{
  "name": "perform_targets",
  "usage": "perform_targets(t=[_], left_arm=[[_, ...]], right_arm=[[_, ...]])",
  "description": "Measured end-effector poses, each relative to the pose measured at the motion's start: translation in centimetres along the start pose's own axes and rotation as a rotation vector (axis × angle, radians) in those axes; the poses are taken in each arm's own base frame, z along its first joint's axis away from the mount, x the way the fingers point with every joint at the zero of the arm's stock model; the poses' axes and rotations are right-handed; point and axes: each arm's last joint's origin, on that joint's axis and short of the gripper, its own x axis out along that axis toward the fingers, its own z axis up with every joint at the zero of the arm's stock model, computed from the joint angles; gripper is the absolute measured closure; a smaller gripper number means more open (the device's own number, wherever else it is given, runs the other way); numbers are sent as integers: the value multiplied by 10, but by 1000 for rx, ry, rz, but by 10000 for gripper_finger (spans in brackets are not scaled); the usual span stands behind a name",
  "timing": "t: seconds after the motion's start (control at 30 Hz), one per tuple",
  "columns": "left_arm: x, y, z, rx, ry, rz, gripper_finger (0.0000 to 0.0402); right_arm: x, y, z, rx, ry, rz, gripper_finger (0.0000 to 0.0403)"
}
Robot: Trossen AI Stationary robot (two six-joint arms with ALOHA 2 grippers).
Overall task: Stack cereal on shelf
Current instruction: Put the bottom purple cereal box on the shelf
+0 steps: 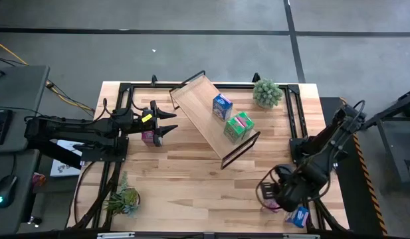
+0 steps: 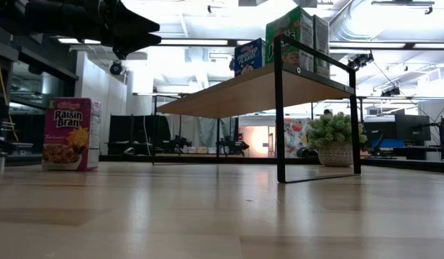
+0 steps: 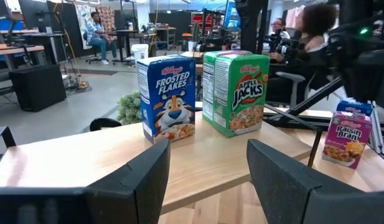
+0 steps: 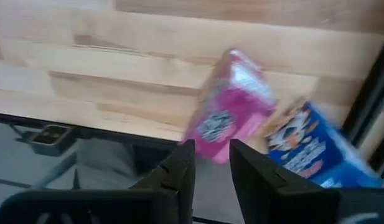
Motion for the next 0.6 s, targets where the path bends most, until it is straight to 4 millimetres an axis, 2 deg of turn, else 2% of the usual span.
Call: perform_targets(t=[0.1,0.27,0.43,0.6], left_arm=[[0,0,0,-14,0,0,197],[0,0,0,-27,-3,0,197],[0,0,2,-28,-19,-1,197],[0,0,2,-28,-18,-1,197]], right_arm=[[-15,14,-15,-3,-56,-53,311],[-39,37,-51,-80,-123,-109,311],[-34,55,-74,-222,-191,19,311],[-15,57,-80,-380,-268,-18,311]])
